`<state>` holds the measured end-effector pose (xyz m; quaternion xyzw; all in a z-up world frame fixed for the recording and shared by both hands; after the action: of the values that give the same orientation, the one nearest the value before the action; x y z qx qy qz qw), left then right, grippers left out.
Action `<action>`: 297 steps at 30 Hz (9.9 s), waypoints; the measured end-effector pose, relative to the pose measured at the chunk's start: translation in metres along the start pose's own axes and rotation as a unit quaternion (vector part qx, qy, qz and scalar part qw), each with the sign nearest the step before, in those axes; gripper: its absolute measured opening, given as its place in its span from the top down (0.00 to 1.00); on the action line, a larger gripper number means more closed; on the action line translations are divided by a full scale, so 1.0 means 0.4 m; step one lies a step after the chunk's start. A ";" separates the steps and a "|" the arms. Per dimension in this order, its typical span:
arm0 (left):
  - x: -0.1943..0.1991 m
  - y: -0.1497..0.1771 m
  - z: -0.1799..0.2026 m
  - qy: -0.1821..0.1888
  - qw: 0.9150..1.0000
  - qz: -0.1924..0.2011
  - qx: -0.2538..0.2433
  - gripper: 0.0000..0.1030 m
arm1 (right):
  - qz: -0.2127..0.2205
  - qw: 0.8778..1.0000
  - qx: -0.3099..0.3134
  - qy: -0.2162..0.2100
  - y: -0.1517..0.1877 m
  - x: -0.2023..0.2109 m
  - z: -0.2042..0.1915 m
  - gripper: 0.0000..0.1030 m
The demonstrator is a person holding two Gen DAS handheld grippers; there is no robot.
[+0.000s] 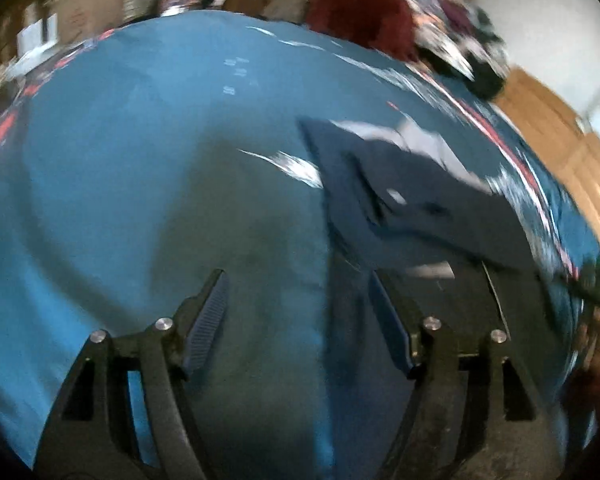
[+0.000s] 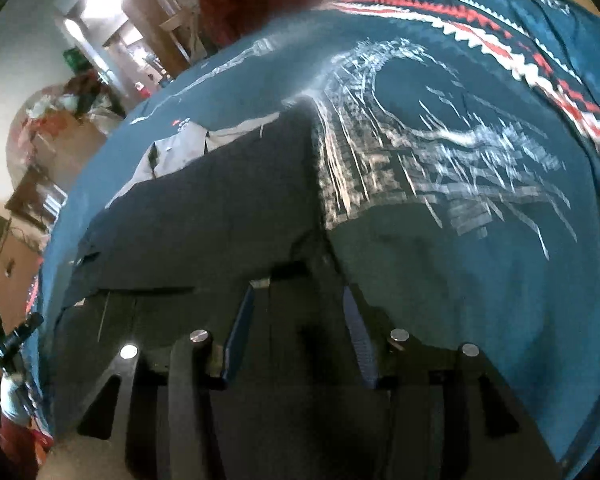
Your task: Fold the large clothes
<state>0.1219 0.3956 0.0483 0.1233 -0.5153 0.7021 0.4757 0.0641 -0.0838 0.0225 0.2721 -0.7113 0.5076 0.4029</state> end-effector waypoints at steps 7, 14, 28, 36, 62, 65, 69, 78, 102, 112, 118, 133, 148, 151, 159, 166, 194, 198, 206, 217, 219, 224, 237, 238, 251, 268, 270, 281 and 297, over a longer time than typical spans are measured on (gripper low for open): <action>-0.170 -0.024 0.027 -0.079 0.992 -0.085 -0.040 0.34 | -0.018 1.000 0.006 -0.010 0.050 -0.008 -0.021 0.51; -0.128 -0.027 -0.061 -0.064 0.997 -0.038 0.010 0.49 | -0.022 0.999 0.023 -0.018 0.046 -0.021 -0.044 0.51; -0.190 -0.237 0.205 0.044 0.997 0.014 -0.069 0.44 | 0.001 0.997 0.064 -0.031 -0.010 -0.029 -0.099 0.50; -0.446 -0.221 0.116 0.052 0.996 -0.068 0.016 0.69 | -0.014 0.996 0.090 -0.022 -0.111 -0.165 -0.152 0.51; 0.058 0.112 -0.147 -0.107 0.991 0.011 0.074 0.00 | -0.043 0.996 0.039 0.066 0.259 0.152 0.198 0.42; 0.039 0.086 -0.164 -0.113 0.990 0.017 0.088 0.00 | -0.045 0.998 0.019 0.046 0.285 0.174 0.215 0.42; 0.052 0.076 -0.166 -0.094 0.989 0.041 0.108 0.00 | -0.052 0.998 -0.001 0.018 0.305 0.196 0.227 0.42; 0.177 0.150 -0.079 0.014 0.989 0.087 0.118 0.25 | -0.129 0.990 0.046 -0.026 0.468 0.211 0.193 0.42; 0.219 0.374 0.131 0.158 0.984 -0.021 0.085 0.28 | -0.150 0.984 0.093 -0.015 0.561 0.157 0.119 0.49; 0.141 0.417 0.223 0.184 0.978 -0.091 0.047 0.61 | -0.131 0.987 0.088 -0.036 0.563 0.196 0.149 0.65; 0.133 0.426 0.257 0.197 0.975 -0.101 0.033 0.77 | -0.140 0.985 0.085 -0.054 0.571 0.216 0.171 0.66; 0.199 0.411 0.173 0.210 0.972 -0.035 0.104 0.58 | -0.151 0.983 0.090 -0.045 0.577 0.170 0.155 0.52; 0.158 0.448 0.190 0.188 0.974 -0.094 0.082 0.44 | -0.188 0.975 0.089 -0.075 0.590 0.113 0.142 0.47; 0.143 0.456 0.187 0.172 0.976 -0.103 0.082 0.44 | -0.189 0.975 0.087 -0.074 0.593 0.112 0.144 0.46; 0.139 0.451 0.205 0.186 0.974 -0.101 0.078 0.73 | -0.178 0.976 0.107 -0.061 0.597 0.137 0.128 0.55; 0.120 0.445 0.192 0.185 0.973 -0.109 0.082 0.77 | -0.172 0.977 0.113 -0.057 0.600 0.143 0.120 0.65; 0.096 0.412 0.182 0.235 0.963 -0.078 0.109 0.70 | -0.195 0.975 0.062 -0.084 0.587 0.136 0.116 0.61; 0.099 0.412 0.191 0.249 0.960 -0.073 0.104 0.67 | -0.201 0.975 0.056 -0.080 0.587 0.128 0.121 0.64; 0.101 0.423 0.175 0.273 0.953 -0.053 0.116 0.72 | -0.209 0.975 0.061 -0.049 0.584 0.120 0.108 0.67; 0.110 0.428 0.172 0.292 0.949 -0.033 0.118 0.73 | -0.220 0.974 0.051 -0.022 0.567 0.151 0.083 0.71; 0.112 0.425 0.174 0.291 0.949 -0.033 0.113 0.73 | -0.212 0.976 0.053 -0.019 0.563 0.168 0.076 0.72; 0.108 0.422 0.184 0.294 0.949 -0.033 0.112 0.73 | -0.199 0.978 0.052 -0.020 0.561 0.178 0.069 0.68; 0.094 0.407 0.186 0.269 0.953 -0.047 0.130 0.73 | -0.171 0.982 0.066 -0.042 0.565 0.174 0.093 0.62; 0.094 0.406 0.189 0.267 0.954 -0.049 0.130 0.73 | -0.175 0.982 0.061 -0.044 0.569 0.168 0.098 0.60; 0.151 0.395 0.211 0.266 0.954 -0.032 0.133 0.85 | -0.139 0.984 0.085 -0.075 0.555 0.247 0.065 0.82; 0.262 0.146 0.280 0.383 0.907 0.106 0.138 0.88 | -0.014 0.974 -0.007 -0.224 0.275 0.487 0.032 0.85; 0.260 0.099 0.271 0.390 0.902 0.121 0.141 0.88 | -0.003 0.973 -0.002 -0.229 0.216 0.496 0.018 0.85; 0.122 -0.231 0.163 0.344 0.917 0.143 0.139 0.86 | 0.022 0.977 0.038 -0.208 -0.257 0.277 -0.103 0.85; -0.335 -0.298 -0.161 0.179 0.956 0.009 0.234 0.66 | -0.111 0.987 -0.002 -0.116 -0.508 -0.389 -0.084 0.58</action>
<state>0.3062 0.3793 0.0034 0.0989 -0.2445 0.8177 0.5116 0.3179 -0.1238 -0.0022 0.4055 -0.7201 0.4229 0.3717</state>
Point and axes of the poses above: each gripper's, at about its wrist camera, not at the fingertips, and x roughly against the way its jaws point, z to its right, y to its underside, the point moved 4 cm from there along -x, roughly the way its jaws point, and after that the axes turned 15 degrees about y, right-handed, at the moved point
